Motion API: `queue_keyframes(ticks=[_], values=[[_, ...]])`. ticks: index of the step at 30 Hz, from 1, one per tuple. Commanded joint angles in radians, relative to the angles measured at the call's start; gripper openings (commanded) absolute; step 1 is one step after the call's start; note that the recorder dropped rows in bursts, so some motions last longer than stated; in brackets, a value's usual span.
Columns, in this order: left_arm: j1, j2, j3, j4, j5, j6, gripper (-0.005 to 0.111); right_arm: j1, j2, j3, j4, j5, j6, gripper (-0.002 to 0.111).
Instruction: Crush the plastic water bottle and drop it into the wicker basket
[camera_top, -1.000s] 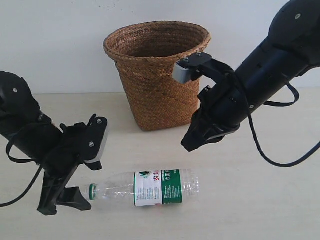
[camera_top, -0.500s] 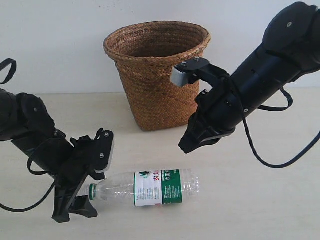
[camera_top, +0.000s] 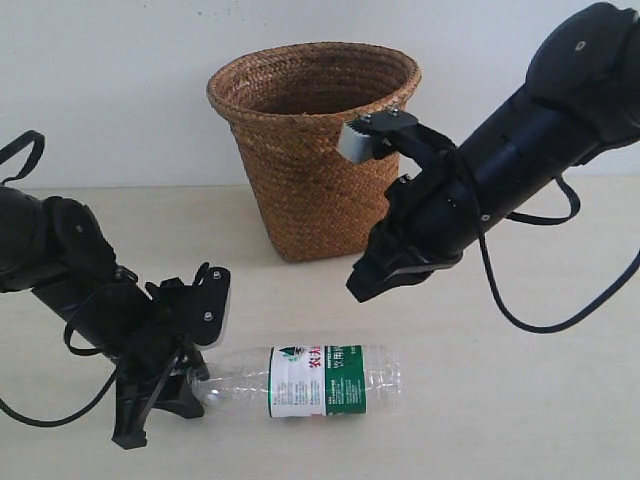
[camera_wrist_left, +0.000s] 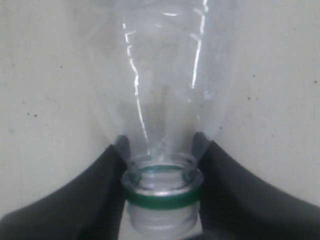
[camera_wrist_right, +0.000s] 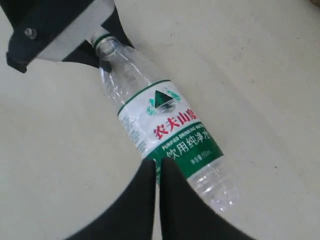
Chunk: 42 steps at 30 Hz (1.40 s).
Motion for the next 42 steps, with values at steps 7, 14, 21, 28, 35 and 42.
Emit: queue_keyframes(ticks=[7,14,21,28,35,42], values=[[-0.004,0.004,-0.005,-0.063,0.005,0.0,0.004,0.049,0.143,-0.006,0.19,-0.048,-0.005,0.0],[-0.002,0.004,-0.005,-0.063,0.007,0.0,0.004,0.118,0.257,-0.095,0.179,-0.079,0.085,0.0],[-0.002,0.004,-0.005,-0.063,0.012,0.0,0.004,0.12,0.358,-0.173,0.138,-0.059,0.172,0.0],[-0.002,0.004,-0.005,-0.079,0.016,0.0,0.004,0.118,0.43,-0.204,0.117,-0.055,0.209,0.0],[-0.002,0.004,-0.005,-0.081,0.016,0.0,0.004,0.101,0.413,-0.225,0.114,-0.012,0.221,0.0],[-0.002,0.004,-0.005,-0.081,0.016,-0.01,0.004,0.1,0.334,-0.278,0.107,0.142,0.286,0.0]])
